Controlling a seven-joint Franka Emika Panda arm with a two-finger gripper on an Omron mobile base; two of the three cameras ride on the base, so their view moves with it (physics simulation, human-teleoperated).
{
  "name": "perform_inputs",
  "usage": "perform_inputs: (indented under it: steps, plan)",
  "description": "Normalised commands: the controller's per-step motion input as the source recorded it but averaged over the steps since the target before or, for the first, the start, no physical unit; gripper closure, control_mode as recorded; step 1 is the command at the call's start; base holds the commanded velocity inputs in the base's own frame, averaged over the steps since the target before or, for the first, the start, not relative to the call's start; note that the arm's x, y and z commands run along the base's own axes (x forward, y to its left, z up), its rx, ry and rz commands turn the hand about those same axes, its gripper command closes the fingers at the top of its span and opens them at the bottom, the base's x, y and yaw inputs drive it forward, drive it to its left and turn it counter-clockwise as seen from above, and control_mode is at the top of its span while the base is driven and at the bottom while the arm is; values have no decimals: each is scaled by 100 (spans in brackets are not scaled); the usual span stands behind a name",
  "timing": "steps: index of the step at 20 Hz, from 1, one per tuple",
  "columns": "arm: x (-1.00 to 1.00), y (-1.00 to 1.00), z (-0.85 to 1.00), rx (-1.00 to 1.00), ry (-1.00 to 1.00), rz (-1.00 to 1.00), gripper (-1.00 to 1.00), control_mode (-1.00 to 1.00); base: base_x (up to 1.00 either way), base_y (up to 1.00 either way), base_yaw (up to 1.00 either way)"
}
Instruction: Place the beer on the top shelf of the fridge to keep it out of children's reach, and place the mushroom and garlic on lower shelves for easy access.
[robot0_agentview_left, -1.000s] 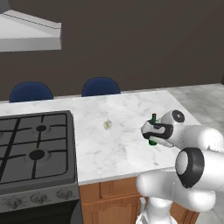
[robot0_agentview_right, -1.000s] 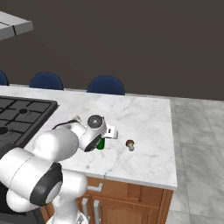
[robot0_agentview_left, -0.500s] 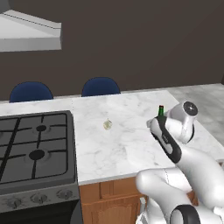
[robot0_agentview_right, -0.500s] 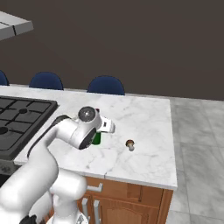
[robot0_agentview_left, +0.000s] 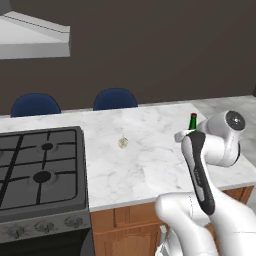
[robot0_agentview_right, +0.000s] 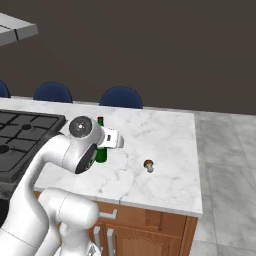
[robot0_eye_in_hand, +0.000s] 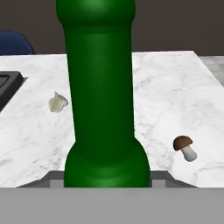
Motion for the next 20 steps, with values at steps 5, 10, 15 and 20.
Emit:
perform_inputs:
  steps: [5,10,15,20]
  plan:
    - [-61,25,69,-6,-21,3,100,-100,0,0,0]
    - [-51,28,67,-7,-12,0,100,-100,0,0,0]
    - [-45,26,44,-9,0,0,100,-100,0,0,0]
    - [0,0,0,0,0,0,100,100,-78,4,0]
